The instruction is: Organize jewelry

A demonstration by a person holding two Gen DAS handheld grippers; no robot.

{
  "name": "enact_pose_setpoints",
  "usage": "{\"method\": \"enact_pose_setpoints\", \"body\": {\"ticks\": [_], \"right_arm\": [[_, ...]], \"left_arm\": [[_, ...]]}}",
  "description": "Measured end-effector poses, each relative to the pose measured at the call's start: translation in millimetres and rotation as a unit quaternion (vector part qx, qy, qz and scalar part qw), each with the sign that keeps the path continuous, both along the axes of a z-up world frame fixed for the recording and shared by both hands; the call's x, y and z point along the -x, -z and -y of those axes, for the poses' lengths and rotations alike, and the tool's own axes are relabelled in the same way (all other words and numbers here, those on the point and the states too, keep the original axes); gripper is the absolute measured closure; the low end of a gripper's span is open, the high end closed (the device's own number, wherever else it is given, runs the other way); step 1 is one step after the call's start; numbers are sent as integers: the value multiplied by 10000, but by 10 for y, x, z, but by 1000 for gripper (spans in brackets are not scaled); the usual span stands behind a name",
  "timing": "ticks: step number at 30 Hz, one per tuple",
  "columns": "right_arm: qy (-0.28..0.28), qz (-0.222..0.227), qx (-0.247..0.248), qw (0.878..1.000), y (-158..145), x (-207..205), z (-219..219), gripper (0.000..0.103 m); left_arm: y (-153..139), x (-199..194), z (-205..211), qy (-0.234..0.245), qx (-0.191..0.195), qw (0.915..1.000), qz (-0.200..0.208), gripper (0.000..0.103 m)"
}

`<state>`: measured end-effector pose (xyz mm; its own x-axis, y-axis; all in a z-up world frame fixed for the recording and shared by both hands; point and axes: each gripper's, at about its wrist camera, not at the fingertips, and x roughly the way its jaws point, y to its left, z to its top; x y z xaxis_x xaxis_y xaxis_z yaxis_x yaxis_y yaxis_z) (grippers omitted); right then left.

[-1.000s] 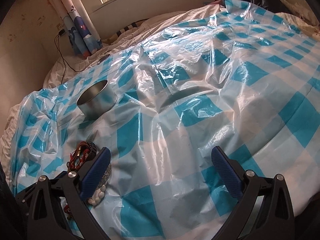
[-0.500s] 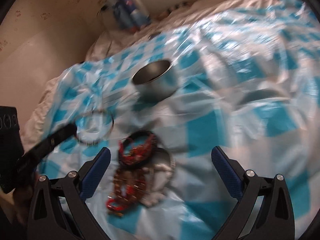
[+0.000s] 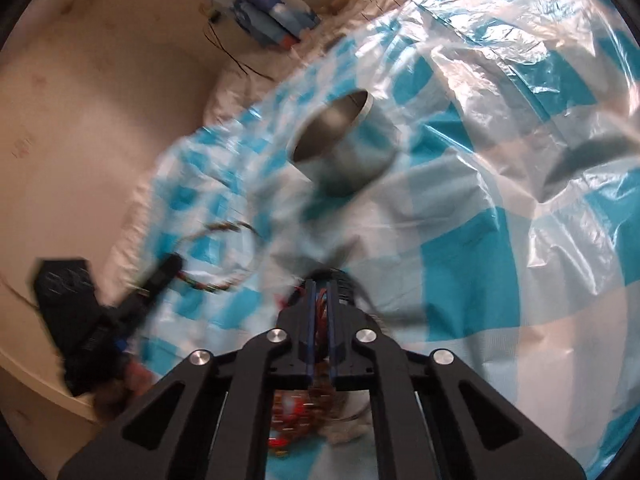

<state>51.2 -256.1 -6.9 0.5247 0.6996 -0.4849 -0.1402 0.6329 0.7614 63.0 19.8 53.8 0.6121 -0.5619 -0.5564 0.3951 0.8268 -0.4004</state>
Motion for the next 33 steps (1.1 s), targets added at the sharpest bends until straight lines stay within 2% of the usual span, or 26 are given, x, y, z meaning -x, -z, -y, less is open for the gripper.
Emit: {"method": "enact_pose_setpoints", "body": {"ticks": [2,5,7,10,11,12,13,14,16,17,19,20,21,23,24,27,30,33], "right_arm": [[28,214,-319,9993,-80,40,55,100],[3,546,-831,9951,-248,76,140,100],[-17,591,-790,9951,-346,58,179,100],[67,284,-251,9993,-369,-1,233,99],[171,126,66,9998,-334,7,234,76],[304,-40,287,9991,-285,29,237,30],[404,-72,342,9986,-235,45,216,18],[390,-90,386,9985,-201,57,189,18],[103,-129,609,9980,-174,33,68,19],[13,-105,842,9964,-167,26,-9,26],[-284,-175,923,9952,-74,-10,-122,53],[-414,-321,828,9952,-5,-52,-146,80],[-482,-414,732,9953,53,-73,-158,99],[-551,-437,394,9967,75,-83,-139,98],[-514,-305,197,9980,10,-63,-104,98],[-334,205,-622,9973,-218,0,99,98],[-212,852,-1333,9872,-432,40,276,98],[-112,1086,-1300,9855,-566,-35,333,98]], "left_arm": [[-2,14,-1,28,59,10000,29,100],[-48,18,-11,163,369,9991,106,100],[-70,0,5,204,461,9986,170,100],[-23,-48,28,165,434,9989,87,100],[-10,-57,31,155,411,9990,53,100],[-4,-60,30,143,379,9992,40,100],[1,-60,31,132,353,9993,40,100],[-1,-56,39,133,341,9993,50,100],[-3,-46,61,155,297,9994,74,100],[3,-46,70,164,264,9995,80,100],[14,-46,73,171,219,9996,80,100],[16,-48,70,169,227,9996,71,100],[18,-49,61,166,236,9996,68,100],[8,-49,53,146,247,9996,77,100],[3,-49,46,144,270,9995,89,100],[-42,-42,44,195,391,9988,209,100],[-99,-43,64,312,597,9971,349,100],[-169,-107,93,412,881,9940,493,100]]}}
